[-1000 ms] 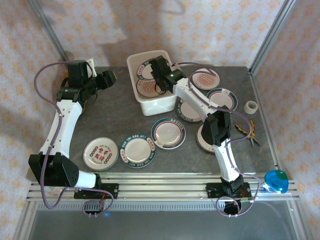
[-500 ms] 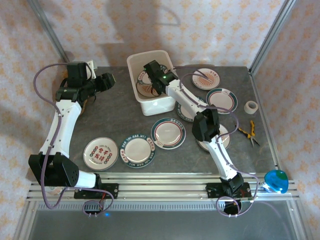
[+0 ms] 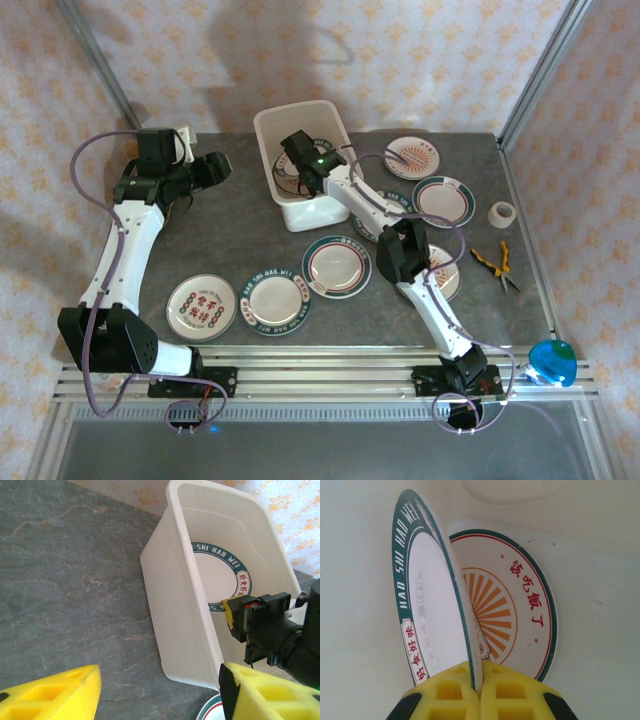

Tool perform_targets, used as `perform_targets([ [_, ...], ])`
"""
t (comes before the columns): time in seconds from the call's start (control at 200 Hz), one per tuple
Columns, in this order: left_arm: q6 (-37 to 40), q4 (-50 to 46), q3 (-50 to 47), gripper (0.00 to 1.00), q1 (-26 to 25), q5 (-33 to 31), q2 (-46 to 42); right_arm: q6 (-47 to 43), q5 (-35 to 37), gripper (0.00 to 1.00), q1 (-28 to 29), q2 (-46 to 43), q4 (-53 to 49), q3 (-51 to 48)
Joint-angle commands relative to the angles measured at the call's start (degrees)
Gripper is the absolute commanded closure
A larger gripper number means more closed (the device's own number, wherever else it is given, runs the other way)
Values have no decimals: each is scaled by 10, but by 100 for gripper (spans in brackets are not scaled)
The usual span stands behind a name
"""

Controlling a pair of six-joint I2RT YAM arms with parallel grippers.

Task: Place the plates into the plastic bin on the countertop

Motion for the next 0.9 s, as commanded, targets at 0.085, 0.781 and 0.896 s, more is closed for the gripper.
perform_targets([
  [0.085,14,-7,-9,36,5,-13,3,46,39,100,8,30,-3,43],
  [0.781,10,-16,-61,36,5,-27,-39,76,18,82,8,59,13,41],
  [0.896,5,-14,-73,36,5,-27,-44,70,6,71,3,61,23,40],
])
